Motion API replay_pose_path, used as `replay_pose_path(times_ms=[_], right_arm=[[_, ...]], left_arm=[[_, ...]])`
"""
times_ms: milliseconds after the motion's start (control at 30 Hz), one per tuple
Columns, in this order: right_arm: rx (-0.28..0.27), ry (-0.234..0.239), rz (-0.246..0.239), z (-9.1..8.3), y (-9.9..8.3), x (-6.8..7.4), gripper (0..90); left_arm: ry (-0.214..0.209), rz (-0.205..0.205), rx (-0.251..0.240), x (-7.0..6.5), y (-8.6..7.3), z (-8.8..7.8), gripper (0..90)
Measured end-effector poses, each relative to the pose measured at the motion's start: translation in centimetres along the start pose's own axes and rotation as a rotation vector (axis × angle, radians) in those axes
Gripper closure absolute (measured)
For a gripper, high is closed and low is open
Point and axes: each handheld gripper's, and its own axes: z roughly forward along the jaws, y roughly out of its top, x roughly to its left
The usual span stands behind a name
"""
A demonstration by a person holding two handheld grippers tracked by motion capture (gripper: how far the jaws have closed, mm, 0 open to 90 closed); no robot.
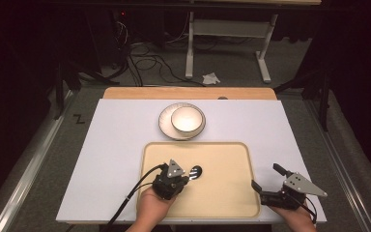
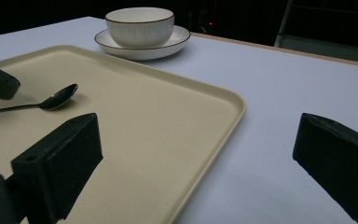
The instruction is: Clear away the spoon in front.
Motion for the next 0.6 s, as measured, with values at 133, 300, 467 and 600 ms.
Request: replay_pose_path(times_ms=[133, 300, 467, 600], right_arm=[[0.002, -0.002, 0.004, 0.0, 0.0, -0.1, 2.0], [0.002, 0.0, 0.002, 0.0, 0.0, 0.0, 2.0], [0.005, 0.002, 0.002, 0.1, 0.0, 0.0, 2.0], [0.005, 0.0, -0.002, 0.1, 0.0, 0.0, 2.0]], left_arm=[[0.02, -0.007, 0.025, 0.5, -0.2, 0.3, 90.0], [0.013, -0.05, 0.014, 1.6, -0.7, -0.1, 90.0], [-0.032, -0.028, -0.014, 0.5, 0.0, -0.2, 90.0], [-0.026, -0.008, 0.012, -0.1, 0.7, 0.9, 90.0]])
